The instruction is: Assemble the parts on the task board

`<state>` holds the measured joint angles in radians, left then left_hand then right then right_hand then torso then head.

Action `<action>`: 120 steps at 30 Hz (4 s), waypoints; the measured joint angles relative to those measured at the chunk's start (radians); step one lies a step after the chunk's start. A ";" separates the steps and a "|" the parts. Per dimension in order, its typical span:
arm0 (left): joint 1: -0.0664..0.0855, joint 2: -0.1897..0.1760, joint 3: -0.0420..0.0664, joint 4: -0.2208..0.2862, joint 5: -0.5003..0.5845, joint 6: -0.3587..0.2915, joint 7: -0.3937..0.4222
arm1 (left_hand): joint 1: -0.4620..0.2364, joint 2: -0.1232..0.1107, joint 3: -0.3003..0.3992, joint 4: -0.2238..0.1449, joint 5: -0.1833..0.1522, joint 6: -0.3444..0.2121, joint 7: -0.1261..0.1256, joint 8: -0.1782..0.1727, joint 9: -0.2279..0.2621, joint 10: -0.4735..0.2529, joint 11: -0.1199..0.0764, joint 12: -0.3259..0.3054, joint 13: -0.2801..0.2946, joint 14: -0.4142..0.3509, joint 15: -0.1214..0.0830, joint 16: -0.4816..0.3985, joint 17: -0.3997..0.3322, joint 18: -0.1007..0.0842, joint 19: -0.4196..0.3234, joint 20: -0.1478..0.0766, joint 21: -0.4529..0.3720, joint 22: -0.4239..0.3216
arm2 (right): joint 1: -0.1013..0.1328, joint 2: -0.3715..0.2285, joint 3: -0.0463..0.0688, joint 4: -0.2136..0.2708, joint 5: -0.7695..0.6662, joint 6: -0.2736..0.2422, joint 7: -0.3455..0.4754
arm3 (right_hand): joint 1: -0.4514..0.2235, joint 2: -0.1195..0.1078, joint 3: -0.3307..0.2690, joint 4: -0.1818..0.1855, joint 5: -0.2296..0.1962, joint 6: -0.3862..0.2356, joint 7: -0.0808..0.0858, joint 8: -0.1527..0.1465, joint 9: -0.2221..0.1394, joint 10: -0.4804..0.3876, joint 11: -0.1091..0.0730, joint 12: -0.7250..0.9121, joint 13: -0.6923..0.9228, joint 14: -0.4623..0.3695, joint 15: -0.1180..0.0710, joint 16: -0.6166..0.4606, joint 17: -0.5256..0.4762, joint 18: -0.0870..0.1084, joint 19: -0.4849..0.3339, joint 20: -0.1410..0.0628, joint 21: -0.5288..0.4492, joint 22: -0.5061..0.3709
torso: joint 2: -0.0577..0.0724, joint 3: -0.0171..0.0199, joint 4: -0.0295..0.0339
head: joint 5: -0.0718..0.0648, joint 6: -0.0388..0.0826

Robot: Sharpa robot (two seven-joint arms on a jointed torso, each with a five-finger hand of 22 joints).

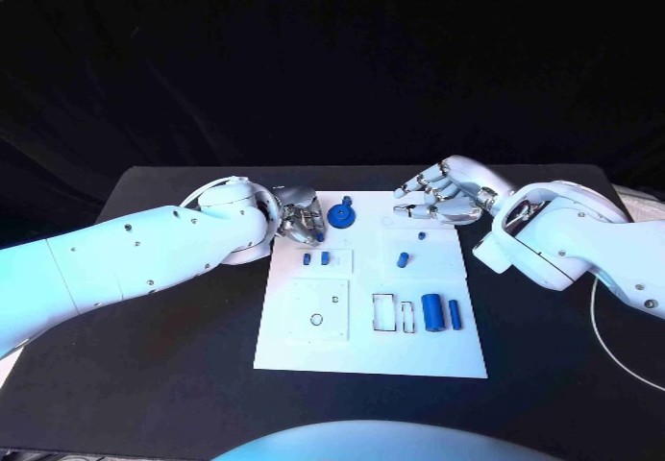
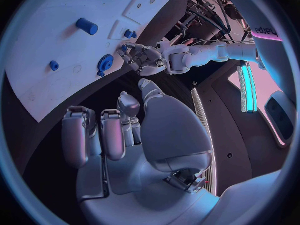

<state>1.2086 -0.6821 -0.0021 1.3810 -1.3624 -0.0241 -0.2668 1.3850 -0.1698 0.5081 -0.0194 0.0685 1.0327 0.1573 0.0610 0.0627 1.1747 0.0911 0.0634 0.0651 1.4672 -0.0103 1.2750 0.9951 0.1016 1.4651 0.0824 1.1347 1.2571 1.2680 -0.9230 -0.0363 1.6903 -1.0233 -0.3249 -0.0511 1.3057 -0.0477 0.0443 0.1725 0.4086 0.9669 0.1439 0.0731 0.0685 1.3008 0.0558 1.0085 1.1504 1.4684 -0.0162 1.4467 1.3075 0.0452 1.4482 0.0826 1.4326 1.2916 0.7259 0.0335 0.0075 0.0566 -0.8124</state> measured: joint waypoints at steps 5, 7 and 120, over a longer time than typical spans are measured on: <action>0.000 0.000 0.001 -0.001 0.002 0.001 -0.003 | 0.000 0.000 0.003 -0.003 0.000 -0.014 0.002 0.000 0.000 -0.009 0.004 0.000 0.001 -0.004 0.003 0.000 -0.006 0.000 0.002 0.006 0.000 -0.002 | 0.000 0.000 0.000 0.000 0.000 0.000 0.000 | 0.000 0.000 0.000 0.000 0.000 0.000 0.000 0.000 0.000 0.000 0.000 0.000 0.000 0.000 0.000 0.000 0.000 0.000 0.000 0.000 0.000 0.000 | 0.000 -0.0001 0.0002 | 0.000 0.000; 0.001 0.000 0.001 -0.001 0.003 0.001 -0.003 | -0.003 -0.003 0.003 -0.003 0.000 -0.014 0.002 0.000 0.000 -0.013 0.003 0.000 0.001 -0.004 0.003 0.000 -0.008 0.000 0.002 0.006 0.000 -0.002 | 0.000 0.000 0.000 0.000 0.000 0.000 0.000 | 0.000 0.000 0.000 0.000 0.000 0.000 0.000 0.000 0.000 0.000 0.000 0.000 0.000 0.000 0.000 0.000 0.000 0.000 0.000 0.000 0.000 0.000 | 0.000 -0.0004 0.0002 | 0.001 0.000; -0.030 -0.271 -0.017 0.223 1.613 -0.219 0.642 | -0.114 0.122 -0.291 0.084 0.015 -0.042 0.021 0.097 0.008 -0.114 0.007 0.320 0.119 -0.250 0.028 -0.186 -0.472 0.070 -0.250 0.036 -0.585 -0.411 | -0.070 0.085 0.011 0.056 -0.726 0.067 -0.215 | 0.105 -0.060 0.488 -0.180 -0.338 0.229 -0.035 0.009 0.031 -0.068 -0.012 -0.880 -1.069 -0.002 -0.020 -0.176 -0.135 0.047 -0.064 -0.011 -0.183 -0.245 | -0.004 -0.0019 0.0016 | -0.042 0.026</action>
<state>1.1784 -0.9529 -0.0192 1.6042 0.2503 -0.2428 0.3754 1.2710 -0.0474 0.2168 0.0643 0.0834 0.9910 0.1781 0.1584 0.0706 1.0611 0.0980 0.3832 0.1837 1.2173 0.0178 1.0892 0.5236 0.1712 1.2148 0.1181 0.5497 0.8465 1.1980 -0.8375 -0.0250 1.7463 -1.7497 -0.2582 -0.2659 1.4103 -0.1081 0.5325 -0.0074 0.0708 1.1957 0.1084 0.0823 0.0999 1.2327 0.0435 0.1286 0.0819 1.4664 -0.0358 1.2705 1.1726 0.0924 1.3840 0.0718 1.2501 1.0463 0.7216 0.0315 0.0091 0.0151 -0.7860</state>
